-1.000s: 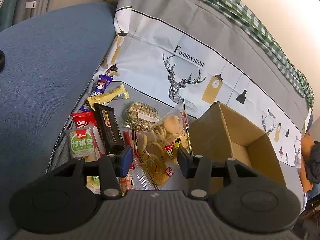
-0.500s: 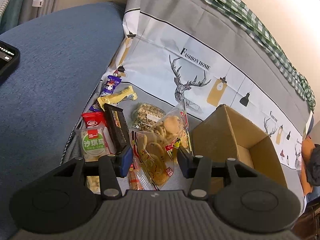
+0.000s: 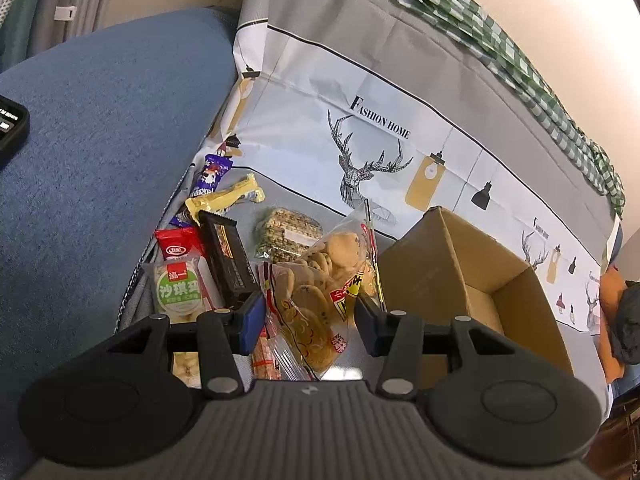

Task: Organize snacks
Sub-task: 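Carry the purple snack with the right tool while the left tool carries the biscuit bag to the box, then open the right tool over the box while the left tool releases the biscuit bag inside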

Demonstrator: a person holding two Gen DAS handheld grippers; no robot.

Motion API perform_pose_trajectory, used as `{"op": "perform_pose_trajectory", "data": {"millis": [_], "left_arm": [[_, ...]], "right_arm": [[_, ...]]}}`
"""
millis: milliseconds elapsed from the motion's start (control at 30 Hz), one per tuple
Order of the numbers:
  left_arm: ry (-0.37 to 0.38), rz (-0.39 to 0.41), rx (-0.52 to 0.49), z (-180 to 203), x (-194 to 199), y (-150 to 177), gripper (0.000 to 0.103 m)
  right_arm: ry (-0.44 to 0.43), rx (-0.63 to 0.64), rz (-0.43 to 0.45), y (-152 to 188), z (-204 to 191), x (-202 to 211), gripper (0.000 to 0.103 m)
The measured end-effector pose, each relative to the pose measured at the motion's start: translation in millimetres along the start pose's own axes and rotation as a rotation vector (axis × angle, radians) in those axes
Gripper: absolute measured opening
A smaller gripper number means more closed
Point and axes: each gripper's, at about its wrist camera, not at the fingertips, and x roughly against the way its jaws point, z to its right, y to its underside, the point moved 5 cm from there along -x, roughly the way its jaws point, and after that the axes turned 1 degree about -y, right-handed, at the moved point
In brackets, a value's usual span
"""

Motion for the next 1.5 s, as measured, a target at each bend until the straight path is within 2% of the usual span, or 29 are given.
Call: {"op": "perform_pose_trajectory", "data": {"millis": [167,267,367,567,667,800,967,1100,1200,1233,1267,1300,1333,1400,1500], "left_arm": [[-0.011,0.014,0.006,-1,2,-1,0.053],[-0.007,0.014,0.012,0,1,-2,0.053],[-0.002,0.018,0.004,5,1,-2,0.053],[0.007,0.045,-0.019,17,1,-2,0.053],[0.012,0.044,-0.030,22,-1,-2,0.053],[0.013,0.041,-0.054,30,-6,1,0.053],[0.043,0.042,-0.072,47,-13,2,0.053],[0.116,0.053,-0.085,72,-14,5,0.053],[0.228,0.051,-0.121,102,-13,13,0.054],[0.293,0.031,-0.138,116,-14,17,0.055],[0.359,0.008,-0.146,128,-13,22,0.059],[0.421,-0.007,-0.159,140,-12,28,0.066],[0.435,0.008,-0.180,147,-10,32,0.071],[0.377,0.040,-0.230,156,-11,36,0.072],[0.247,0.025,-0.250,152,-25,41,0.071]], "right_arm": [[-0.057,0.022,0.103,-31,1,31,0.009],[-0.089,0.002,0.119,-55,14,48,0.009],[-0.125,-0.012,0.104,-83,38,61,0.008],[-0.097,-0.022,0.213,-132,101,91,0.001],[-0.094,-0.022,0.262,-138,131,94,0.000],[-0.085,-0.039,0.331,-128,158,93,0.000],[-0.079,-0.086,0.310,-120,185,81,0.000],[-0.038,-0.135,0.297,-114,209,78,0.000],[0.006,-0.193,0.264,-108,231,75,0.004],[0.014,-0.206,0.248,-105,237,73,0.008],[0.030,-0.223,0.240,-102,245,73,0.020],[0.048,-0.233,0.239,-100,251,72,0.036],[0.072,-0.240,0.237,-98,257,73,0.048],[0.140,-0.254,0.234,-94,271,73,0.049],[0.248,-0.284,0.182,-85,296,70,0.049]]}}
